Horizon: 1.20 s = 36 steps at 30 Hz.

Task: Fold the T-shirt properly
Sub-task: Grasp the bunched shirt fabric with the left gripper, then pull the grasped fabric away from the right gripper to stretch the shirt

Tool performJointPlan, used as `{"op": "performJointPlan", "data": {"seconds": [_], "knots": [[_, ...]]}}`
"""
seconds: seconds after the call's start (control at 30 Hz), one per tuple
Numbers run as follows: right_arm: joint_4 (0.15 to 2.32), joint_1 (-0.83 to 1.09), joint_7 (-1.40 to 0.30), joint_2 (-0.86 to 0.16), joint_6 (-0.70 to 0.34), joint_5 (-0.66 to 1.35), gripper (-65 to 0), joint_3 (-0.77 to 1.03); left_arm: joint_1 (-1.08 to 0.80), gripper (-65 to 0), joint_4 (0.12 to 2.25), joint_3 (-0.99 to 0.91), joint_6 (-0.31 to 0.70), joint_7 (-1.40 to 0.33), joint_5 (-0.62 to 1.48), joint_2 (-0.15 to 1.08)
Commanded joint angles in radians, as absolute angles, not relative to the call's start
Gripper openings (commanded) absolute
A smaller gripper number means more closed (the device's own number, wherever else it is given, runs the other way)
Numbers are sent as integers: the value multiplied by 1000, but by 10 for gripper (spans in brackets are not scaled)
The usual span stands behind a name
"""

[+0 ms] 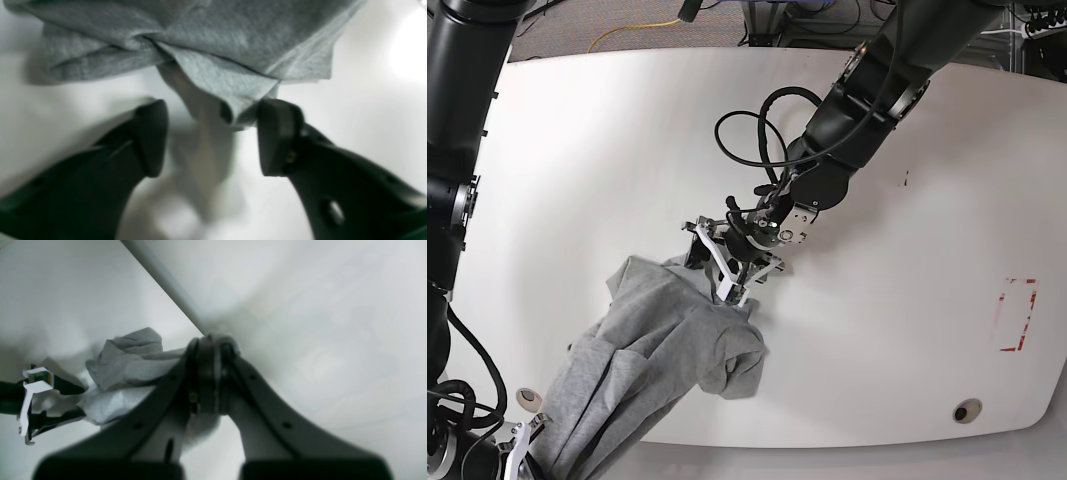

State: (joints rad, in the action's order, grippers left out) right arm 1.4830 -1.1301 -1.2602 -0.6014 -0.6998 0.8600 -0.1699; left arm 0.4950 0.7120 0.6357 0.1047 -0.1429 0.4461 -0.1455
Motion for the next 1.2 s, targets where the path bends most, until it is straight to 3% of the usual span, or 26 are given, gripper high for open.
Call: {"op": "performJointPlan", "data": {"seconds": [0.0, 0.1, 0.2, 0.6, 1.17], "knots": [[1491, -1164, -1236, -608, -698, 866, -650, -160, 527, -410, 700, 677, 108, -110, 452, -157], [1491, -1162, -1236, -608, -698, 866, -650, -160, 544, -571, 651, 727, 108, -68, 507, -157], [1491, -1162, -1236, -608, -698, 865, -650, -160, 568, -650, 604, 746, 108, -58, 593, -157], [1491, -1164, -1236, -611, -698, 862, -650, -160, 579, -650, 604, 753, 108, -27, 742, -139], [1489, -1193, -1237, -734, -698, 868, -650, -159, 418, -650, 1257, 473, 108, -122, 797, 280]]}}
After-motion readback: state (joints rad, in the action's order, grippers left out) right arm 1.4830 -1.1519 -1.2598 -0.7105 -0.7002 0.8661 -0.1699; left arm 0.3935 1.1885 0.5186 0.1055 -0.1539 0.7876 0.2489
